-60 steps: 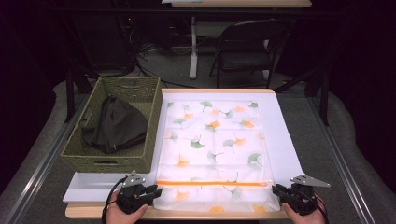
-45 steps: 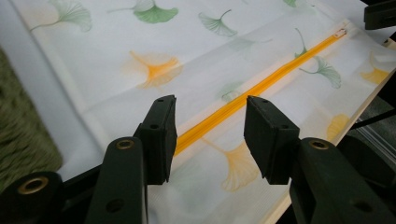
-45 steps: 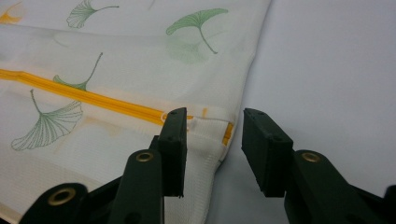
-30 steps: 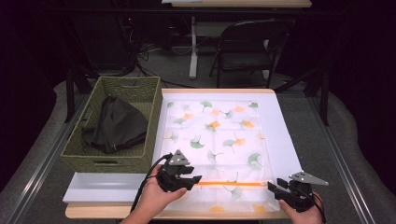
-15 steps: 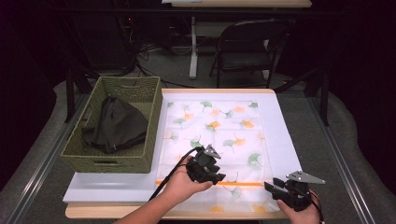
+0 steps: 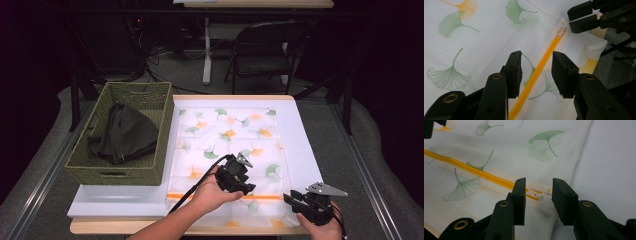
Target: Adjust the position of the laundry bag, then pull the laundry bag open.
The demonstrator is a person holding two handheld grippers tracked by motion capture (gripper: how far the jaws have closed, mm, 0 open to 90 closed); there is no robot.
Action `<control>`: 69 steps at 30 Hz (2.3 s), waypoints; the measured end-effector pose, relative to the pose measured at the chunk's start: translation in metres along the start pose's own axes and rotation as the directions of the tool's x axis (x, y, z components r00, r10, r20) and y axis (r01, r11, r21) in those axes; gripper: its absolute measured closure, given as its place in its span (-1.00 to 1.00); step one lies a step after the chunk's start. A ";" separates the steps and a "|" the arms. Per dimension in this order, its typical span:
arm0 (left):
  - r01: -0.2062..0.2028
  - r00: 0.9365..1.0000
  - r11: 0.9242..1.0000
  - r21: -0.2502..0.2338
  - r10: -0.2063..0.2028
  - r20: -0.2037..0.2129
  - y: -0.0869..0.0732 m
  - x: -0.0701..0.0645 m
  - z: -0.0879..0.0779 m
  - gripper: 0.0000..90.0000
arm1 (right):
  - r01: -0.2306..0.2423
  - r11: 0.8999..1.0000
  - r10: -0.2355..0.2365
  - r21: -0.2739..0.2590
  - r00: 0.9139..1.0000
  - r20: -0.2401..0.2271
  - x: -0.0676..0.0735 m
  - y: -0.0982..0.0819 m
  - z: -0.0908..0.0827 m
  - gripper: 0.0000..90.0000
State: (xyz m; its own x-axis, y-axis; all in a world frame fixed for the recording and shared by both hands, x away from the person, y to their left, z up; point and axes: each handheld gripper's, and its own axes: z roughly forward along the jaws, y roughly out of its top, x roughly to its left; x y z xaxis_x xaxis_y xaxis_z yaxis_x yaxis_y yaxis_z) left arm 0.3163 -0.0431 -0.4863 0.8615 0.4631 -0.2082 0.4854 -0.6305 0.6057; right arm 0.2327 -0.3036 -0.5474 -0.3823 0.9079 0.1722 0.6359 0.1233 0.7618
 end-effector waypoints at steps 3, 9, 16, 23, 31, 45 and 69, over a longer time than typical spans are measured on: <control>0.000 1.000 1.000 0.000 0.000 0.000 0.000 0.000 0.000 0.38 | -0.005 1.000 0.005 0.004 1.000 -0.002 0.000 0.000 0.000 0.41; 0.017 0.999 0.998 0.058 -0.019 0.039 0.007 -0.004 0.021 0.39 | -0.013 1.000 0.013 0.017 1.000 0.000 -0.002 0.003 0.002 0.41; 0.032 0.999 0.998 0.052 -0.034 0.037 0.011 -0.008 0.030 0.29 | -0.063 0.998 0.063 0.031 0.998 -0.008 -0.003 0.005 0.005 0.38; 0.032 0.999 0.997 0.063 -0.034 0.037 0.014 -0.011 0.039 0.38 | -0.078 0.996 0.078 0.033 0.997 -0.011 -0.005 0.007 0.006 0.39; 0.013 0.999 0.998 0.066 -0.016 0.043 0.017 -0.016 0.050 0.43 | -0.109 0.994 0.110 0.029 0.994 -0.005 -0.011 0.007 0.006 0.44; -0.013 0.997 0.993 0.116 0.003 0.083 0.021 -0.032 0.077 0.52 | -0.189 0.981 0.189 0.040 0.982 -0.007 -0.023 0.004 0.005 0.43; -0.013 0.996 0.990 0.142 0.001 0.088 0.019 -0.035 0.095 0.58 | -0.263 0.960 0.271 0.096 0.959 -0.080 -0.029 0.001 0.012 0.58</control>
State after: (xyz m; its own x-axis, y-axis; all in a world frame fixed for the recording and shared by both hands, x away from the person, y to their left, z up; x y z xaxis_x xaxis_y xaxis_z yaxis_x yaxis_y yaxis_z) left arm 0.3099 -0.1303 -0.5410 0.8717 0.4060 -0.2745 0.4901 -0.7188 0.4932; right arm 0.2527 -0.3248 -0.5587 -0.2483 0.8721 0.4217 0.7756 -0.0818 0.6259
